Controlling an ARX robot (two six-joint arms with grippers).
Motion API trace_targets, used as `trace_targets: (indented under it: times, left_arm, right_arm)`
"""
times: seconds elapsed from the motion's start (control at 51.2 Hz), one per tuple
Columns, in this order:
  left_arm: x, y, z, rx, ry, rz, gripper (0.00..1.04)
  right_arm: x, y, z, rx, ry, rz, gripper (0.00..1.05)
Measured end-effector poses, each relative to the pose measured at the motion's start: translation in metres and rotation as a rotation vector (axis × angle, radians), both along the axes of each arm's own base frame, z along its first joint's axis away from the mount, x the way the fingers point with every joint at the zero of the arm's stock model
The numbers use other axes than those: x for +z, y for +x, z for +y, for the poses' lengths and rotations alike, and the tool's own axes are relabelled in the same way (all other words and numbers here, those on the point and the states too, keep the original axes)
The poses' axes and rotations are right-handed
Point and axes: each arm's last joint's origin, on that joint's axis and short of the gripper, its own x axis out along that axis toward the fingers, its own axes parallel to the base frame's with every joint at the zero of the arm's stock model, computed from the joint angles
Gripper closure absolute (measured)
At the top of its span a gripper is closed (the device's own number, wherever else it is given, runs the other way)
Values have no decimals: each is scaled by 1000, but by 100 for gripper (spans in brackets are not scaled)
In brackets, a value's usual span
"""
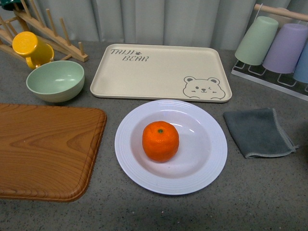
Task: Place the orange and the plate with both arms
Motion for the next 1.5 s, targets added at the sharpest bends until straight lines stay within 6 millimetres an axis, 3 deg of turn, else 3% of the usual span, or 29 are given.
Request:
trace_targets:
  times: [1.347, 1.504]
  left_arm:
    - [3, -45, 0, -3, 0, -17, 101]
    - [3, -45, 0, -3, 0, -17, 77]
  right_arm:
    - [0, 0, 0, 0, 0, 0, 9]
    - [0, 0, 0, 0, 0, 0, 9]
